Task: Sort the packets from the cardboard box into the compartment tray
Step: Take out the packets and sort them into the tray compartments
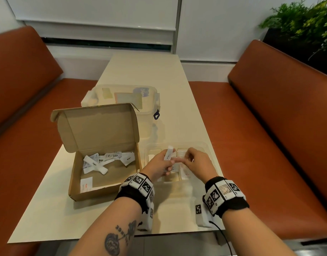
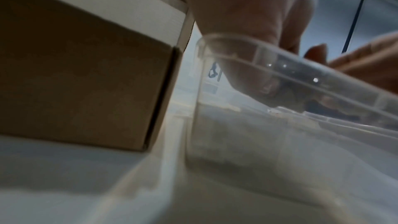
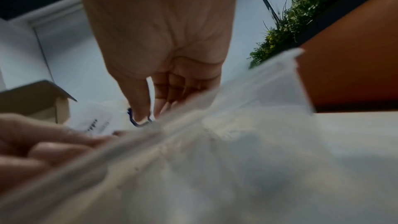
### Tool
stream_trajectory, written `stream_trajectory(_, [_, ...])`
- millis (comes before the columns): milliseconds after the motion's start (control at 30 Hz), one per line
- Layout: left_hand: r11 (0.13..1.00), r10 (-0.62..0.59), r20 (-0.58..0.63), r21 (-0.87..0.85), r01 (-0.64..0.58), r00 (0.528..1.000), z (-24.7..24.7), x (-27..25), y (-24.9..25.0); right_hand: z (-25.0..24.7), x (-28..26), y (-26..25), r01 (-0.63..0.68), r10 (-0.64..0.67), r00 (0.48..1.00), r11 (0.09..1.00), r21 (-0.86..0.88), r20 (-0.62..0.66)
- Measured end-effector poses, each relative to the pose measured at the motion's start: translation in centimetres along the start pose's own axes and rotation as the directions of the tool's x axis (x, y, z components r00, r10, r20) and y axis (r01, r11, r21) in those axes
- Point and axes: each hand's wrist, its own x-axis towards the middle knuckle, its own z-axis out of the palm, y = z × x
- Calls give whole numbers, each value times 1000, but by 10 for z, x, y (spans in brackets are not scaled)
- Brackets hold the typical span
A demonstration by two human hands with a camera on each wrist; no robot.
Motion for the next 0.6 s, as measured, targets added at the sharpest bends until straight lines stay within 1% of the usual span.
stream_trajectory(67, [1000, -21, 71, 24, 19, 997, 0, -3, 3, -2, 3, -12, 11, -7, 1000, 989, 148, -31])
stream_trajectory(200, [998, -51, 183, 45, 44, 982, 0, -8, 10, -4, 8, -28, -31, 11, 998, 935, 354, 59])
stream_trajectory(267, [997, -65, 189, 56, 55, 980, -2, -10, 13, -5, 10, -31, -39, 4, 996, 912, 408, 86])
stream_trajectory(300, [996, -68, 171, 65, 57, 983, -3, -11, 14, -6, 10, -31, -38, 4, 997, 902, 430, 81])
stream_trajectory(367, [997, -56, 96, 58, 50, 994, -6, -12, 16, -6, 11, -29, -50, 29, 998, 885, 462, 54])
stream_trajectory(467, [1000, 13, -58, 16, -12, 998, -11, -9, 14, -4, 11, -25, -70, 53, 997, 874, 480, 50])
stream_trajectory(500, [999, 31, -90, 23, -29, 995, -12, -9, 14, -3, 10, -24, -74, 53, 997, 872, 483, 57])
stream_trajectory(600, [992, 54, -93, 123, -43, 994, -15, -8, 11, -1, 9, -26, -42, 6, 997, 890, 453, 82])
